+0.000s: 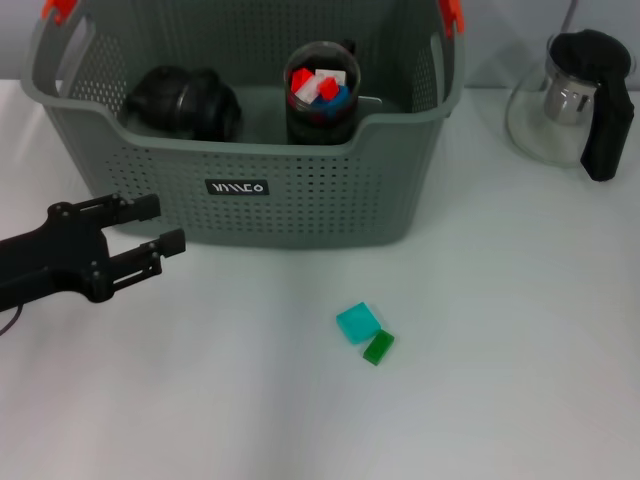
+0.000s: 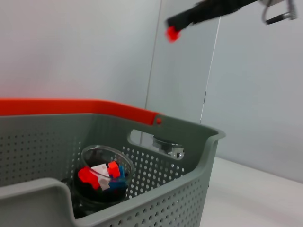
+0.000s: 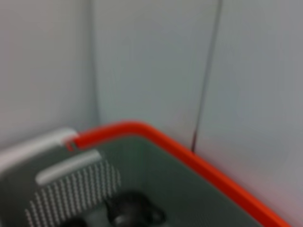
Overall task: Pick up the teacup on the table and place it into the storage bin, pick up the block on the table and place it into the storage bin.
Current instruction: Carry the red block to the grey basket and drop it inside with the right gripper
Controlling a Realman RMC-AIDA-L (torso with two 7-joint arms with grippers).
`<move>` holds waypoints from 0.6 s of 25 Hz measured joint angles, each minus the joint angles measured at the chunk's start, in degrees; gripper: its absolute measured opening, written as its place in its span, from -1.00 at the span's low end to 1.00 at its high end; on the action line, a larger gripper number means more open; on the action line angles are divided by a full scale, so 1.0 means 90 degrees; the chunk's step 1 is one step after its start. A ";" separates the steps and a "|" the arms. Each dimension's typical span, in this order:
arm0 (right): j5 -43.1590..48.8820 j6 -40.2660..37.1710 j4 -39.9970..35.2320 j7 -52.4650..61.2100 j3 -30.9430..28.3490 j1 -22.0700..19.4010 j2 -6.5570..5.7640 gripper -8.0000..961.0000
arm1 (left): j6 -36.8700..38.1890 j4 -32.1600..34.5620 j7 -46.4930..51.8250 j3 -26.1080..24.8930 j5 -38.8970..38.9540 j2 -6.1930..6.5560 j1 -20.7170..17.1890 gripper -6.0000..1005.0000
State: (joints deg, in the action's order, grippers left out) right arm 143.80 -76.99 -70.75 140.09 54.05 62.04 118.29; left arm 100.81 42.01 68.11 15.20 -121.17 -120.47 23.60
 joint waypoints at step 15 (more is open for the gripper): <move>0.1645 0.2722 0.3869 0.0950 0.1615 0.1778 0.0229 -0.58 | 0.0021 0.0000 0.0070 0.0000 0.0159 -0.0040 -0.0031 0.13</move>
State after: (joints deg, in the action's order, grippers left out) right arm 158.61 -52.49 -35.93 148.65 68.59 78.04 120.36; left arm 101.00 42.01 68.73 15.21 -119.74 -120.83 23.33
